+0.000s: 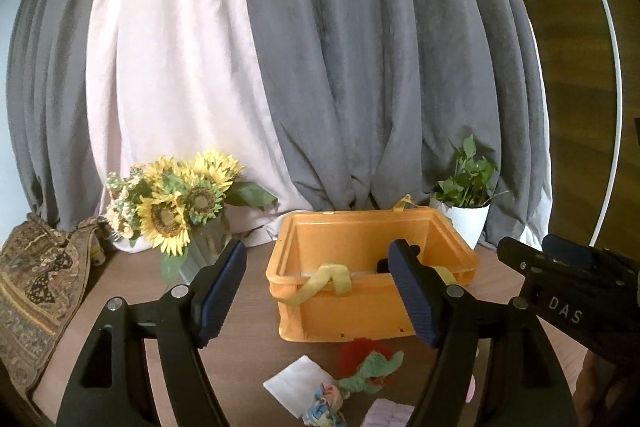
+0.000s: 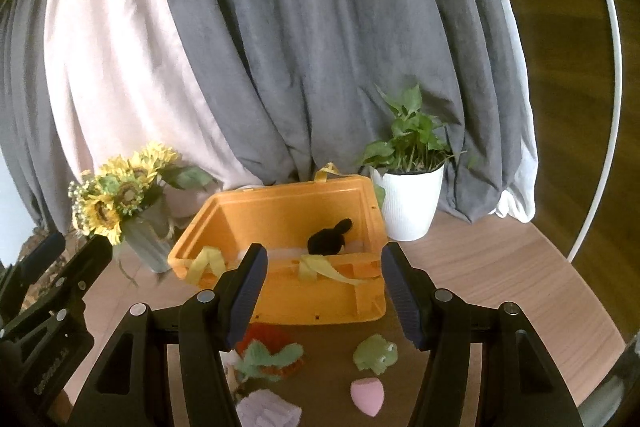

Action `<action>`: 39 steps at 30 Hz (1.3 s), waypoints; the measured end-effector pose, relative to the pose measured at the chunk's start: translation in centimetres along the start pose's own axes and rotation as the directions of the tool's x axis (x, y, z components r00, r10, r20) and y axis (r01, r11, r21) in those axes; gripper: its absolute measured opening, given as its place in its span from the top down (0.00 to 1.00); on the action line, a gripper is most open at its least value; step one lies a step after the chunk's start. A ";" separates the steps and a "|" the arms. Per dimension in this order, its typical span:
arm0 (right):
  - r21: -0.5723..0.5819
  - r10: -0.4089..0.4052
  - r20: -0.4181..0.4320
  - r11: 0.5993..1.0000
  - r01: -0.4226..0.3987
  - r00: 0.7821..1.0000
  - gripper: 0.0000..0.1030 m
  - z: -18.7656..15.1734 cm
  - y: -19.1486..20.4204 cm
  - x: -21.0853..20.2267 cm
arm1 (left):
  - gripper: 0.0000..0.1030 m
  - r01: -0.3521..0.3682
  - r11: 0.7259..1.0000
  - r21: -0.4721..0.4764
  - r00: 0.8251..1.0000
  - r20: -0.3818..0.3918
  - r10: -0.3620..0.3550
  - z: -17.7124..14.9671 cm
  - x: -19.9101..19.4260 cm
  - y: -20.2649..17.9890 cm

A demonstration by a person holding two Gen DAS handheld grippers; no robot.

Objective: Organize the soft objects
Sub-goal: 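Withdraw both open tools from the crate back toward the remaining items, then grasp the lavender fuzzy scrunchie with the left tool while the right tool grasps the pink sponge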

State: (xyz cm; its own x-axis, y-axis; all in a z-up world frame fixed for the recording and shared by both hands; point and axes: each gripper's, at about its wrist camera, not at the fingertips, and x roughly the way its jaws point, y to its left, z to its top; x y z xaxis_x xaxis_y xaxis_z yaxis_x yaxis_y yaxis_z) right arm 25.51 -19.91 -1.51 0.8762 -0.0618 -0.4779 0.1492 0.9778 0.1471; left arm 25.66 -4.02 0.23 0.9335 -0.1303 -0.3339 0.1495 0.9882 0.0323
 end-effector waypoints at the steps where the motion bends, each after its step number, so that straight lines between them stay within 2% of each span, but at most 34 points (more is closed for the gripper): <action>1: 0.000 0.005 0.000 1.000 -0.005 1.000 0.41 -0.1 -0.2 -0.2 | 0.29 -0.006 1.000 0.000 1.000 -0.002 0.006 -0.2 -0.3 -0.3; 18: -0.041 0.106 -0.050 0.993 -0.108 0.993 0.41 -2.6 -3.3 -1.5 | 0.29 -0.058 0.998 -0.007 0.997 -0.046 0.057 -3.5 -3.6 -3.9; 34: -0.094 0.160 -0.132 0.980 -0.173 0.978 0.41 -6.4 -4.6 -0.4 | 0.29 -0.095 0.995 -0.007 0.982 -0.165 0.093 -8.5 -3.4 -5.8; 39: -0.105 0.161 -0.171 0.978 -0.181 0.972 0.41 -8.0 -4.8 0.6 | 0.29 -0.098 0.995 -0.003 0.972 -0.216 0.095 -10.1 -2.6 -6.2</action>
State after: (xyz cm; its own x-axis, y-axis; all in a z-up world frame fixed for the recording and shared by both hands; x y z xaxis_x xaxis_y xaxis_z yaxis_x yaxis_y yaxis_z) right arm 21.68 -23.05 -9.45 0.7975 0.1316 -0.5887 -0.0602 0.9884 0.1394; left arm 18.97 -8.97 -8.60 0.8511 -0.0158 -0.5247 0.0569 0.9964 0.0623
